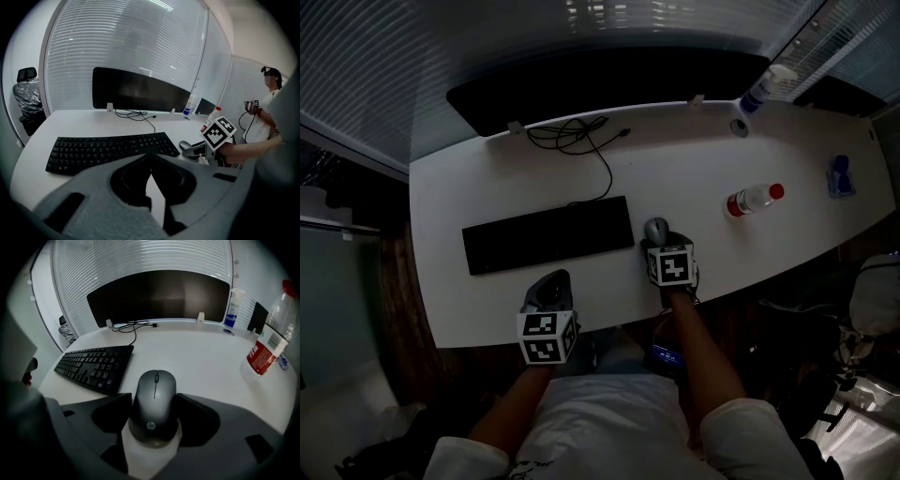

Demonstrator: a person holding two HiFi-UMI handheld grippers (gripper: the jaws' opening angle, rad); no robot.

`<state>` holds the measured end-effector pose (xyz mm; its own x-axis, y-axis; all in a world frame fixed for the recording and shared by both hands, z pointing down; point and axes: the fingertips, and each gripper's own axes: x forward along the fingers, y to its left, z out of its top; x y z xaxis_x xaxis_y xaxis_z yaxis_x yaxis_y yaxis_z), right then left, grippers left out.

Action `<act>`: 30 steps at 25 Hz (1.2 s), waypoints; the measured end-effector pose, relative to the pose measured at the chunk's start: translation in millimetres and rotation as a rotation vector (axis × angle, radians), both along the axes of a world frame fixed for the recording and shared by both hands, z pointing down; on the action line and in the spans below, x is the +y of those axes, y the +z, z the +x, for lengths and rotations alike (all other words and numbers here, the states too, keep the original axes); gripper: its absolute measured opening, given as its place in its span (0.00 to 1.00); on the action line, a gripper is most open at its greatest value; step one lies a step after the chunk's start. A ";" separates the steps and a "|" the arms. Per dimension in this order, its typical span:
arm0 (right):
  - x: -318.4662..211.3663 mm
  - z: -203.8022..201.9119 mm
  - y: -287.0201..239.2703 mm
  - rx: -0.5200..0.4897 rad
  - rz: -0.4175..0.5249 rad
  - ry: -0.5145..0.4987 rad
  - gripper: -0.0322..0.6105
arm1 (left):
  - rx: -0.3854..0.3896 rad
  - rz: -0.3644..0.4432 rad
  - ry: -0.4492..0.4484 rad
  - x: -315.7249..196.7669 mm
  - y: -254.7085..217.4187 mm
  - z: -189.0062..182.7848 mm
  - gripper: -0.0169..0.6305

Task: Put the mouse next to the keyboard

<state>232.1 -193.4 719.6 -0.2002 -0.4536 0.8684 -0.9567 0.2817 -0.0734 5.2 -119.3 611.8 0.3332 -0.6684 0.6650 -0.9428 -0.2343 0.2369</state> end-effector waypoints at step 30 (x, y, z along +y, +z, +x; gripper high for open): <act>36.9 -38.2 -116.3 -0.048 0.156 0.001 0.31 | 0.017 0.067 -0.087 41.2 -50.2 -44.2 0.03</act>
